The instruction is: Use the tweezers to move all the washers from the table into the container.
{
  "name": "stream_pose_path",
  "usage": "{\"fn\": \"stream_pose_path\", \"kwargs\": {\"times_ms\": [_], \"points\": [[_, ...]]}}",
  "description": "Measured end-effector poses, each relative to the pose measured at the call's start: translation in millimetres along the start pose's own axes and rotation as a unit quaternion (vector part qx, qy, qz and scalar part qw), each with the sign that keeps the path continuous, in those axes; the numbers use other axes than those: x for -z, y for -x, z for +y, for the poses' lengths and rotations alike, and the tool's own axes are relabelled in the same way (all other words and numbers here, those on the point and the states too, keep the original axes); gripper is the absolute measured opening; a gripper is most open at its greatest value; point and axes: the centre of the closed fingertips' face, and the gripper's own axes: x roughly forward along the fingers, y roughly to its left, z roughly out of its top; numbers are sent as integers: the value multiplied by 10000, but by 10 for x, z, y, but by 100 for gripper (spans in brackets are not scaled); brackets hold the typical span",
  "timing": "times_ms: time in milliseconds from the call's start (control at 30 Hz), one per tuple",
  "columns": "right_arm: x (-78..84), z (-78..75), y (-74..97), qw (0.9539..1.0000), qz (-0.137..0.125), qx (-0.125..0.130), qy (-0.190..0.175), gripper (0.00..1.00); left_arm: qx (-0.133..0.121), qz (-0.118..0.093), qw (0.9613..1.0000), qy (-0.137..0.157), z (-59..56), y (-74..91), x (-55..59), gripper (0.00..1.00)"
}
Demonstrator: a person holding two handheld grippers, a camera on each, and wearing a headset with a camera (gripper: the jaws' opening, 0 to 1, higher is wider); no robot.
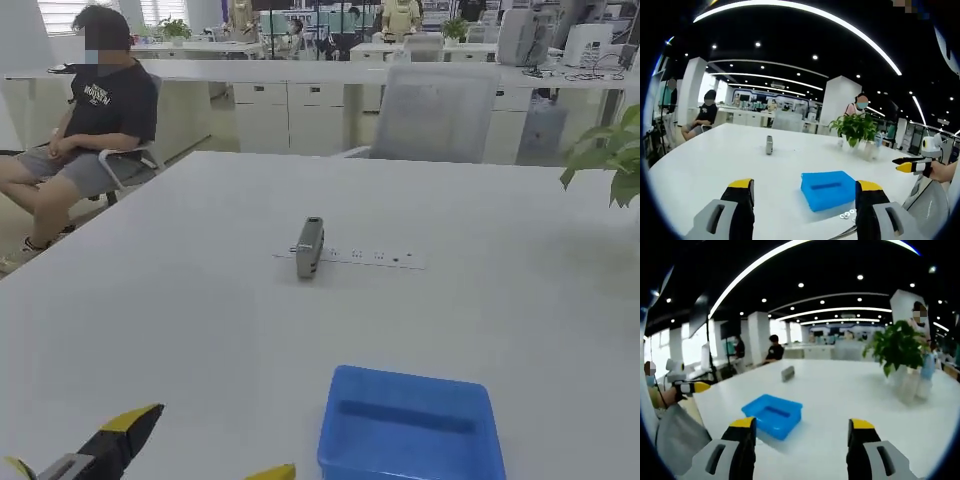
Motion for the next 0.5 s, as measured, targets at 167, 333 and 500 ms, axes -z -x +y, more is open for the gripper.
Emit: {"fn": "stream_pose_path", "kwargs": {"times_ms": [167, 333, 500], "points": [[12, 20, -17, 9999, 30, -78, 115, 80, -40, -117, 9999, -98, 2, 5, -45, 91], [42, -6, -14, 9998, 100, -87, 158, 79, 6, -29, 9999, -162, -18, -11, -16, 92], [30, -32, -2, 9999, 55, -6, 146, 78, 95, 87, 9997, -196, -57, -24, 24, 89]]}}
